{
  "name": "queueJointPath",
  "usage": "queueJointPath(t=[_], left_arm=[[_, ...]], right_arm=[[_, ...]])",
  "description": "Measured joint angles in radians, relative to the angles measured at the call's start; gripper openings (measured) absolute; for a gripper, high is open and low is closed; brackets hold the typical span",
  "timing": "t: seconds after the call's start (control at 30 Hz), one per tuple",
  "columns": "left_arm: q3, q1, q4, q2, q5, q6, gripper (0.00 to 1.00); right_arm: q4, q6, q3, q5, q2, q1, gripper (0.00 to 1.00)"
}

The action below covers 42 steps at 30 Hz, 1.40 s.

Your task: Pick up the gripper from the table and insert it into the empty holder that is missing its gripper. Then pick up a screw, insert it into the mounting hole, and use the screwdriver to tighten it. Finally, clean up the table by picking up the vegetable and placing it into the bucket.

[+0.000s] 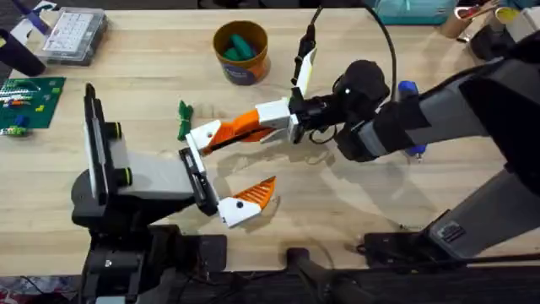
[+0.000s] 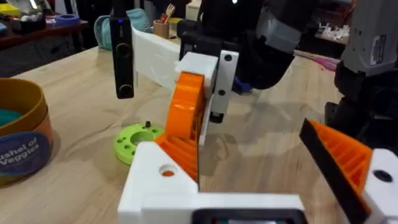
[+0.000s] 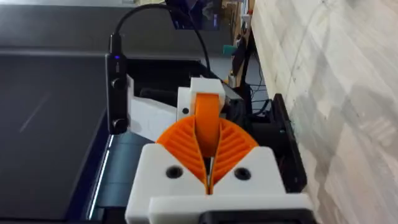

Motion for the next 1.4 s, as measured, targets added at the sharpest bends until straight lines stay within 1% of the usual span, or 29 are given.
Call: queueJointPath(t=[0.47,0.5,0.63,0.7,0.73,0.77,0.87,1.1,1.17,1.23,1.4], left_arm=[[0.0,0.0,0.0,0.0,0.0,0.0,0.986],[0.0,0.0,0.0,0.0,-0.001,0.0,0.986],[0.0,-0.001,-0.001,0.0,0.007,0.0,0.986],[0.0,-0.002,-0.001,0.0,0.011,0.0,0.986],[0.0,-0.002,-0.002,0.0,0.013,0.0,0.986],[0.0,-0.002,-0.002,0.0,0.013,0.0,0.986],[0.0,-0.002,-0.003,0.0,0.016,0.0,0.986],[0.0,-0.002,-0.003,0.0,0.021,0.0,0.986],[0.0,-0.002,-0.003,0.0,0.021,0.0,0.986],[0.0,-0.002,-0.003,0.0,0.021,0.0,0.986],[0.0,-0.002,-0.003,0.0,0.021,0.0,0.986]], right_arm=[[0.0,0.0,0.0,0.0,0.0,0.0,0.013],[-0.001,0.001,0.0,0.0,0.0,0.0,0.029],[-0.004,0.004,0.0,0.005,0.0,0.007,0.211],[-0.005,0.003,0.0,0.007,0.0,0.014,0.344],[-0.005,0.005,0.0,0.007,0.0,0.017,0.389],[-0.005,0.005,0.0,0.008,0.0,0.019,0.462],[-0.005,0.006,0.0,0.008,0.0,0.02,0.608],[-0.005,0.005,0.0,0.015,0.0,0.019,0.901],[-0.005,0.004,0.0,0.015,0.0,0.019,0.957],[-0.005,0.004,0.0,0.015,0.0,0.019,0.992],[-0.005,0.004,0.0,0.015,0.0,0.019,0.994]])
